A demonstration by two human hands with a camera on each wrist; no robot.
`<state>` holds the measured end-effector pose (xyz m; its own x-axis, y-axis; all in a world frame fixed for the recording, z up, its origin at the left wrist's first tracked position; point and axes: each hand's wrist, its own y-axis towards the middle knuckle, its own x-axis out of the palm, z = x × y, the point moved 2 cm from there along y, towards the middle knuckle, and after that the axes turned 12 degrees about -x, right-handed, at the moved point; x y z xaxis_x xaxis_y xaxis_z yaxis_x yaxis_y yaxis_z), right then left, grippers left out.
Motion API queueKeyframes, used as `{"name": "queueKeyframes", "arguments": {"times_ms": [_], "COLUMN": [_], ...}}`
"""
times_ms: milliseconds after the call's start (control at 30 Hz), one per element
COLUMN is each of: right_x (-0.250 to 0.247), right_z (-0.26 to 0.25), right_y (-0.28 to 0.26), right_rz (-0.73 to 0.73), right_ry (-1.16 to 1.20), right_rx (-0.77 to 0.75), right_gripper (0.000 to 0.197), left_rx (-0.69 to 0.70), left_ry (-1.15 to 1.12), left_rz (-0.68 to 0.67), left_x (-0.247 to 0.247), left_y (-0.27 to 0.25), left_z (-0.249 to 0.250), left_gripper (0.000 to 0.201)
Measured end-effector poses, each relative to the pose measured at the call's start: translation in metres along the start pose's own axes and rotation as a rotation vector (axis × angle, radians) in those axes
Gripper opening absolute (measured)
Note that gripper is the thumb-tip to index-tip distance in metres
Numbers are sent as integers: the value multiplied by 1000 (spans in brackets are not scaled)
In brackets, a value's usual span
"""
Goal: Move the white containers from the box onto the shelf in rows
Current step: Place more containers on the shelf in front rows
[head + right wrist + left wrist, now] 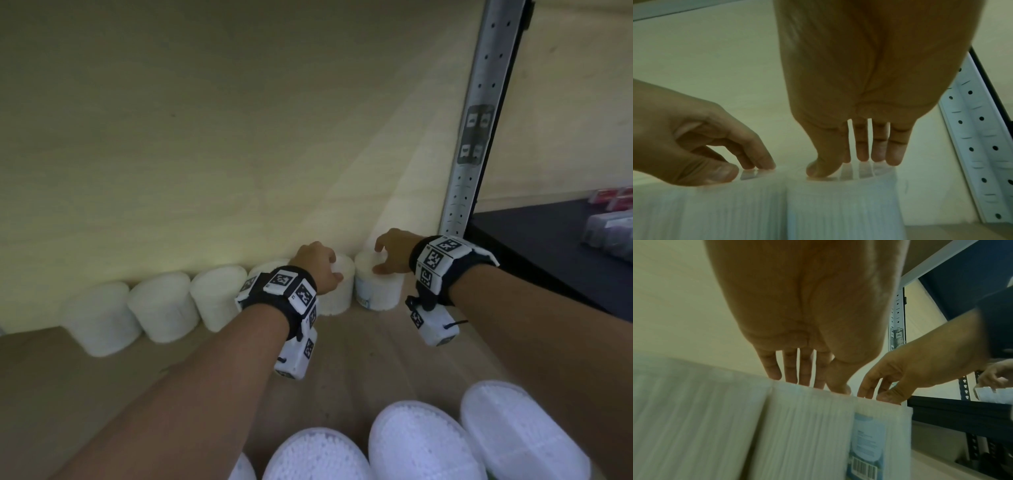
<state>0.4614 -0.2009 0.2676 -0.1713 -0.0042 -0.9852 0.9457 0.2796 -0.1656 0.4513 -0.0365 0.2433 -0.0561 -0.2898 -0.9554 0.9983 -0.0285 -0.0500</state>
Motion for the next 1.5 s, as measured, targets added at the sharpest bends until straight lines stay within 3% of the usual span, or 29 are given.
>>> {"name": "queueKeyframes", "arguments": {"times_ms": [233, 467, 600, 933, 1200, 1300, 1500], "right_x": [-3, -4, 0, -2, -3, -5, -2], "right_z": [-1, -2, -5, -2, -1, 0, -4], "right_y": [-4, -4, -3, -4, -1, -3, -7], "right_rz": [-61, 58, -19, -79, -24, 40, -6], "right_ry": [39, 89, -12, 34, 210, 98, 7], "right_rx": [-79, -39, 18, -49, -57, 10, 12], "right_gripper": [55, 53, 65, 65, 58, 54, 65], "left_rx": [-3, -8, 2, 4, 5, 6, 3], "left_ry": [-22, -47, -28, -26, -31, -35, -26], "left_rz": [0, 6, 3, 10, 15, 13, 8], "left_x": [1, 2, 0, -1, 1, 1, 1], "left_y": [1, 2, 2, 3, 4, 5, 6], "left_z": [0, -1, 0, 1, 1, 0, 0], "left_gripper": [51, 50, 51, 50, 49, 48, 49]}}
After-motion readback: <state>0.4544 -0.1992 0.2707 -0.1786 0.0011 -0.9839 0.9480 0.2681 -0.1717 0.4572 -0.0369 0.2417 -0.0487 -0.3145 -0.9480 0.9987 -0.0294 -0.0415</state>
